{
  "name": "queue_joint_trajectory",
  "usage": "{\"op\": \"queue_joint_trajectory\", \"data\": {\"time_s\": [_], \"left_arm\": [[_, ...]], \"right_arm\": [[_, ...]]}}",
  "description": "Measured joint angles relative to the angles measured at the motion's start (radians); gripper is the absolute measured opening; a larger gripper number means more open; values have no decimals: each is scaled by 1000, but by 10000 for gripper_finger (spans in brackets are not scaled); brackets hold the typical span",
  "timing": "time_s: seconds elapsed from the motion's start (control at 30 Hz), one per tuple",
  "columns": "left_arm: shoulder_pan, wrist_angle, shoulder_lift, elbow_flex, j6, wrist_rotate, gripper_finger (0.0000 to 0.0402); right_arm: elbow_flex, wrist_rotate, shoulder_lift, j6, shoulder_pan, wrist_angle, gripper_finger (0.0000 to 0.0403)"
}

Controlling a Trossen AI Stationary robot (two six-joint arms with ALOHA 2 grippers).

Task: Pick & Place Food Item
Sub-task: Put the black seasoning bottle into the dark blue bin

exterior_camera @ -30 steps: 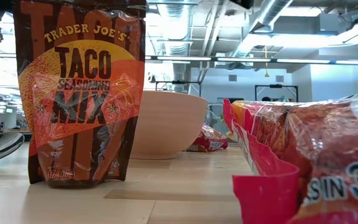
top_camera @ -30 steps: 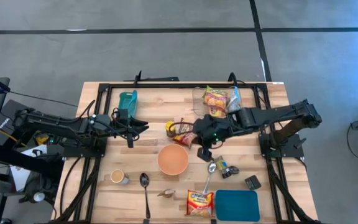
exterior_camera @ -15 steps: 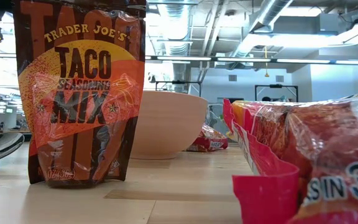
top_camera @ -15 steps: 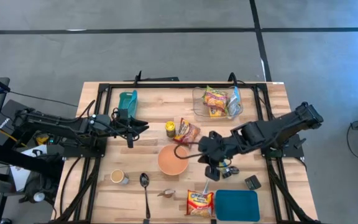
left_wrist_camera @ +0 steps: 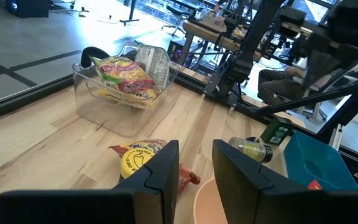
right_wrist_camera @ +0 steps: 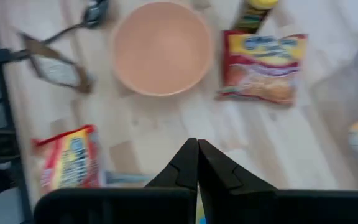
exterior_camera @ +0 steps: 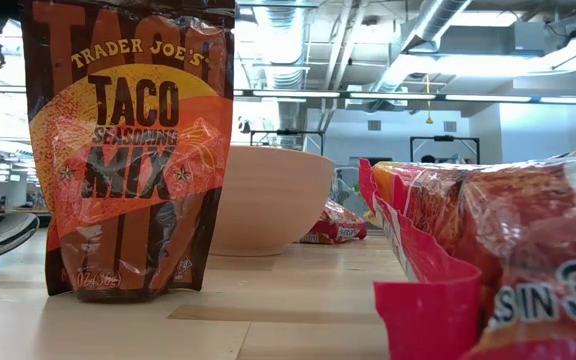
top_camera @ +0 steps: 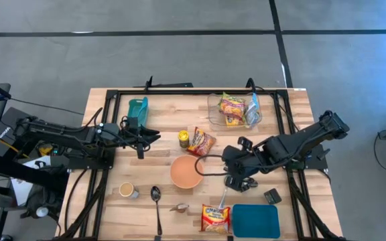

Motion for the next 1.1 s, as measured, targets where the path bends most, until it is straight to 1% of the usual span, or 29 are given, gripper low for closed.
{"op": "queue_joint_trajectory", "data": {"time_s": [0.13, 0.23, 0.4, 0.57, 0.83, 0.97, 1.1], "left_arm": [[0, 0, 0, 0, 0, 0, 92], [0, 0, 0, 0, 0, 0, 92], [0, 0, 0, 0, 0, 1, 92], [0, 0, 0, 0, 0, 1, 92], [0, 0, 0, 0, 0, 1, 92], [0, 0, 0, 0, 0, 2, 92], [0, 0, 0, 0, 0, 2, 92]], "right_arm": [[0, 7, 0, -8, -3, -5, 0], [0, -38, 0, -6, -7, -16, 0], [0, -82, 0, 59, -8, -102, 0], [0, -87, 0, 123, -8, -187, 0], [0, -87, 0, 184, -24, -318, 0], [0, -88, 0, 185, -38, -324, 0], [0, -90, 0, 191, -45, -281, 0]]}}
